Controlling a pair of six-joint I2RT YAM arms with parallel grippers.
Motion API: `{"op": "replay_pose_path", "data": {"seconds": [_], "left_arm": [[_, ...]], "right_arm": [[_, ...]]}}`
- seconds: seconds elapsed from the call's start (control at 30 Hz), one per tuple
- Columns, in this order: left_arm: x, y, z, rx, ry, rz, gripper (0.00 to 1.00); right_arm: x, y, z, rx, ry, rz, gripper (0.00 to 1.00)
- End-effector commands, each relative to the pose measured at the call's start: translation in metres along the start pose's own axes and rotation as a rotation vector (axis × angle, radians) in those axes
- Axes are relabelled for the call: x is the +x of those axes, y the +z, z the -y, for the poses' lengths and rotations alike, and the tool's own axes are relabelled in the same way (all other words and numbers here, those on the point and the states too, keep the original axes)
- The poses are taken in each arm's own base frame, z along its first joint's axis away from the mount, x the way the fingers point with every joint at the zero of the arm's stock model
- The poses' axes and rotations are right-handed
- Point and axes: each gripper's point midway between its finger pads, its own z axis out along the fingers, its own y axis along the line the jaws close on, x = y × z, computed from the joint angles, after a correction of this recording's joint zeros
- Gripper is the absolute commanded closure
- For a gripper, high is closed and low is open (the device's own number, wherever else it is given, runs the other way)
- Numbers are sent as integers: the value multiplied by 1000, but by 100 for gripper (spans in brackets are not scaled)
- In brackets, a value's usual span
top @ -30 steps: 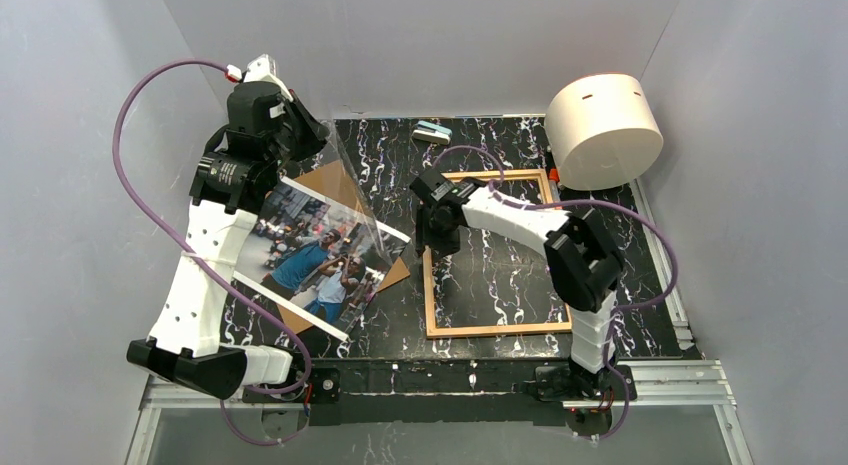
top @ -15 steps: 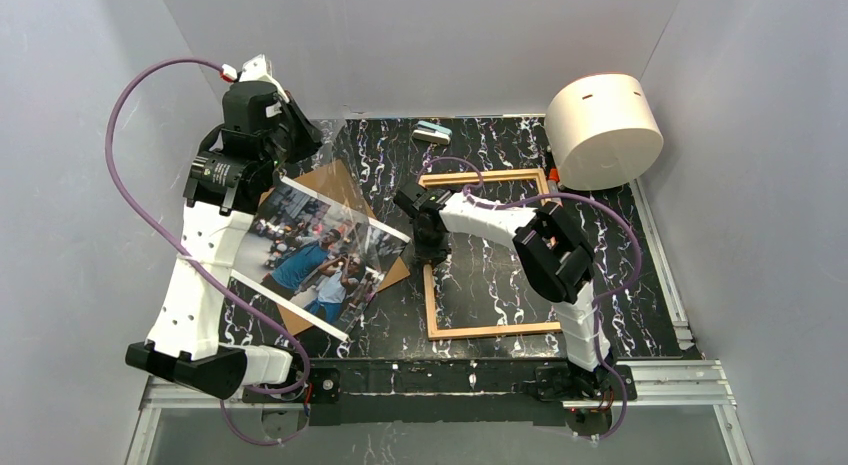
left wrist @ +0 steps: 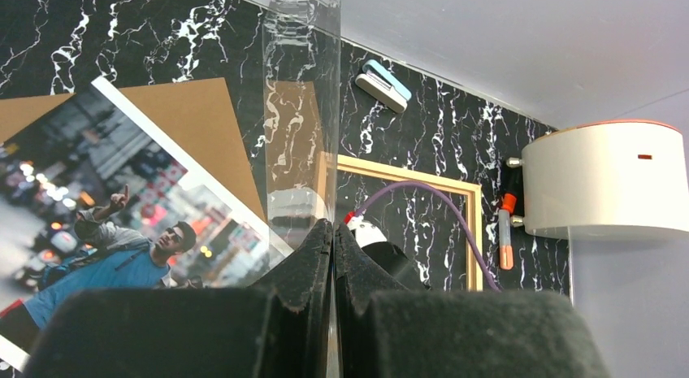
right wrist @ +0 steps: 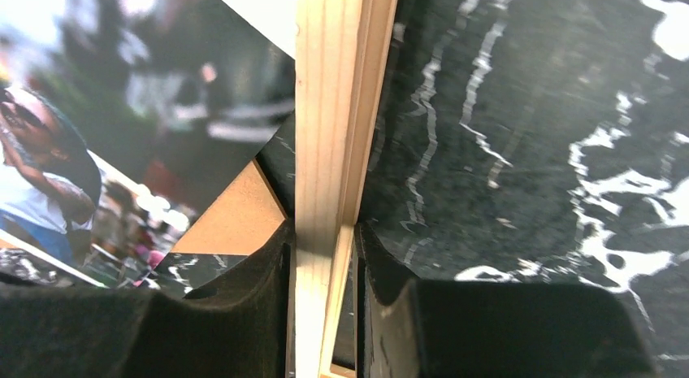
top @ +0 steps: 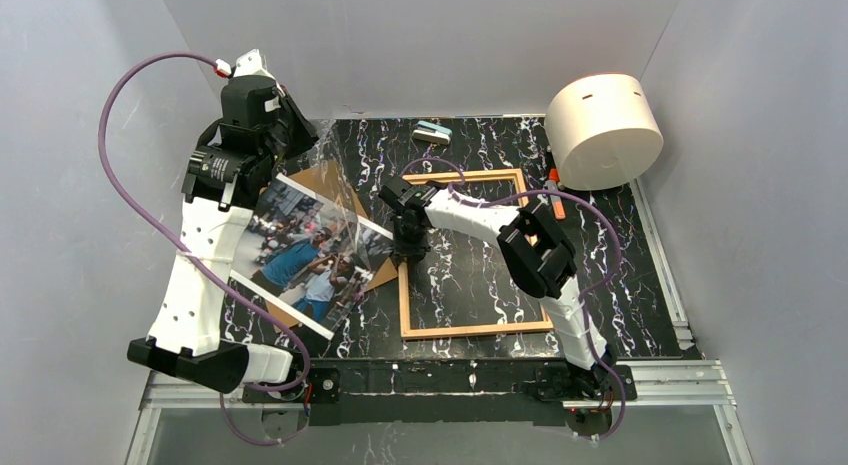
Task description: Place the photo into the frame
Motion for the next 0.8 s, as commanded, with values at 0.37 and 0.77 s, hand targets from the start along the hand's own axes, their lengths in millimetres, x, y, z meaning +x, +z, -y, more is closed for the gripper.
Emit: {"op": "replay_pose_path", "data": {"seconds": [0.37, 0.77], "left_arm": [[-13, -2, 7, 23, 5, 27, 100], [-16, -16, 83, 431, 98, -30, 100]], "right_arm": [[-48, -61, -66, -318, 43, 153, 45], [-107, -205, 28, -570, 174, 484, 22]]}}
